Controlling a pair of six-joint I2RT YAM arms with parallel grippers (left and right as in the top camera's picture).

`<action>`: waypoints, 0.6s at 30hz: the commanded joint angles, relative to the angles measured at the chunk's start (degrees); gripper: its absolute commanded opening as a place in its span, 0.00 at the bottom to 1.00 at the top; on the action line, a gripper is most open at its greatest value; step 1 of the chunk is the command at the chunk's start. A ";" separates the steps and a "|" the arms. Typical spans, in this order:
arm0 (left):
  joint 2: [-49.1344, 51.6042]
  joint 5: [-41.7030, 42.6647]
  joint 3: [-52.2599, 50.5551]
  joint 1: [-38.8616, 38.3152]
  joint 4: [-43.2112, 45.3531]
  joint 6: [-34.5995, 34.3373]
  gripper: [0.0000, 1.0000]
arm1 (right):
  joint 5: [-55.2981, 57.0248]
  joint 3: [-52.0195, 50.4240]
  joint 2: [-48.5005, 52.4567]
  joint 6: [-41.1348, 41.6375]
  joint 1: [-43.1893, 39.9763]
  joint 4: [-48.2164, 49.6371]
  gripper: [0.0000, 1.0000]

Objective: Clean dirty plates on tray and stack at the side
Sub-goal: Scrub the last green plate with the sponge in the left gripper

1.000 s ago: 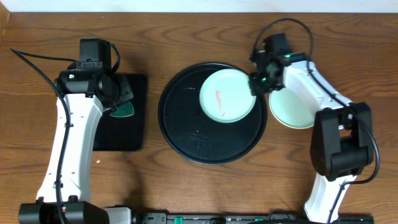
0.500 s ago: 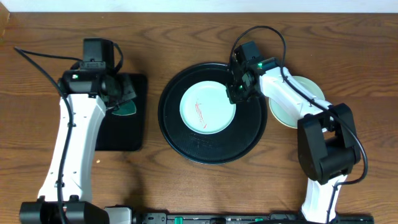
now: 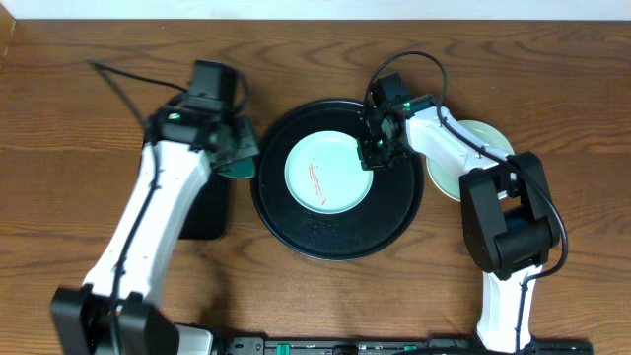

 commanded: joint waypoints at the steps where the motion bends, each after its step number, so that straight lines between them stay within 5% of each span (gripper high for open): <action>1: 4.90 -0.44 -0.35 -4.94 2.25 -3.87 0.08 | -1.51 -0.33 1.70 1.79 0.59 0.26 0.01; 18: 22.93 -0.44 -0.35 -16.63 13.70 -15.54 0.07 | -1.31 -0.76 1.70 1.84 0.59 0.70 0.01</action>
